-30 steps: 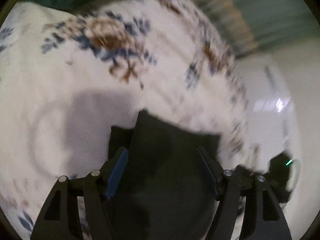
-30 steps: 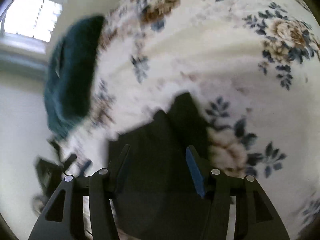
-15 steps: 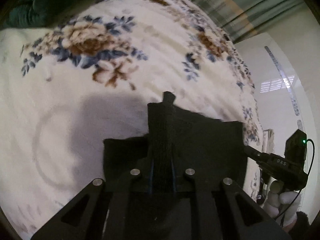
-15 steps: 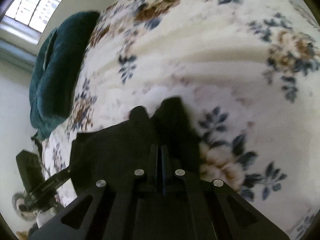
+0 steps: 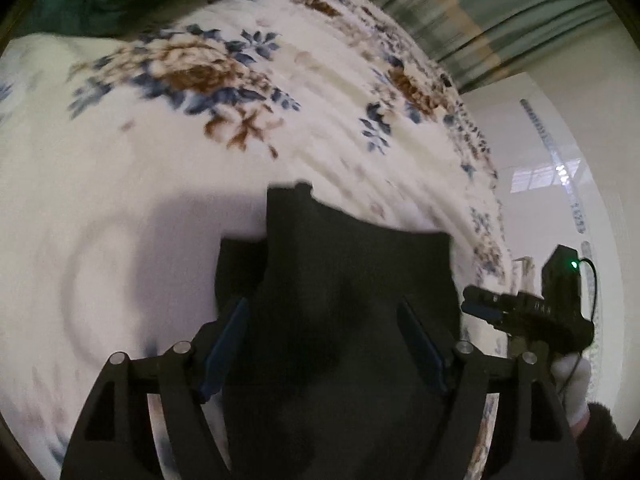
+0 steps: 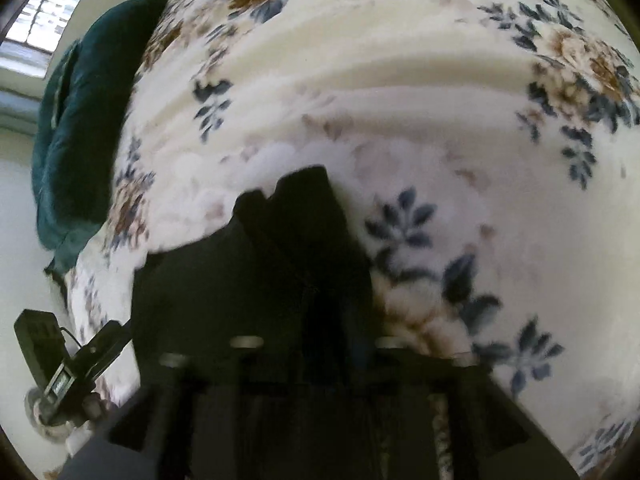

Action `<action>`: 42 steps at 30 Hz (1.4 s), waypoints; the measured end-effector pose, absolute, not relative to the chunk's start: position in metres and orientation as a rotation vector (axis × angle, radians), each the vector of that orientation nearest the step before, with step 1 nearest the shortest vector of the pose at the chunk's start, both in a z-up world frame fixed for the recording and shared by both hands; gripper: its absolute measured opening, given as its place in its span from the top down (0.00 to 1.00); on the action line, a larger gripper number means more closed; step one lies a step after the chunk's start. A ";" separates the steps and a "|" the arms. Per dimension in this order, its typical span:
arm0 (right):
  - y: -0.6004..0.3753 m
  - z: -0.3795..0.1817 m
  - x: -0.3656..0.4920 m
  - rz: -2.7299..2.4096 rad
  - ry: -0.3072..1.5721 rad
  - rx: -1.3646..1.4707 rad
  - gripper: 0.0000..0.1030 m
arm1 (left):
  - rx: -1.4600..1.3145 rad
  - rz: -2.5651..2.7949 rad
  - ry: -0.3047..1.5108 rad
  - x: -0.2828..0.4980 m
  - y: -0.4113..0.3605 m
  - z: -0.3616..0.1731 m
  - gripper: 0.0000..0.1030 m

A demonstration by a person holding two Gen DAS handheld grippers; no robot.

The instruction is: Fold small clothes

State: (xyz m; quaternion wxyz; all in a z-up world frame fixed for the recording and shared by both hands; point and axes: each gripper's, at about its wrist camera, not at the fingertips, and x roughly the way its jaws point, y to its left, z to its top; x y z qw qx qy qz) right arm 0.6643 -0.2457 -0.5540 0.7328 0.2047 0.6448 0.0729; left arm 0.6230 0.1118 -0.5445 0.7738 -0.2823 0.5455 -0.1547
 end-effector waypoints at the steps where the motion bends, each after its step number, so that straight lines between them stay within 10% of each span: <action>1: -0.248 -0.550 0.658 0.183 1.423 0.445 0.39 | -0.632 -0.328 1.174 0.611 0.114 -0.541 0.28; 8: -0.252 -0.551 0.623 0.326 1.506 0.416 0.11 | -0.881 -0.248 1.187 0.496 0.122 -0.538 0.12; 27: -0.239 -0.628 0.670 0.540 1.580 0.678 0.08 | -1.412 0.014 1.078 0.473 0.090 -0.631 0.09; 29: -0.233 -0.632 0.674 0.537 1.586 0.711 0.08 | -1.458 0.038 1.023 0.474 0.097 -0.629 0.21; 30: -0.229 -0.634 0.676 0.534 1.583 0.712 0.09 | -1.462 0.048 1.014 0.474 0.100 -0.629 0.57; 33: -0.223 -0.634 0.673 0.489 1.567 0.664 0.27 | -1.427 0.006 1.001 0.486 0.108 -0.621 0.72; 35: -0.226 -0.632 0.668 0.472 1.555 0.650 0.69 | -1.383 -0.039 1.004 0.490 0.111 -0.611 0.73; 42: -0.235 -0.592 0.623 0.411 1.468 0.672 0.79 | -1.235 -0.180 1.085 0.524 0.147 -0.575 0.75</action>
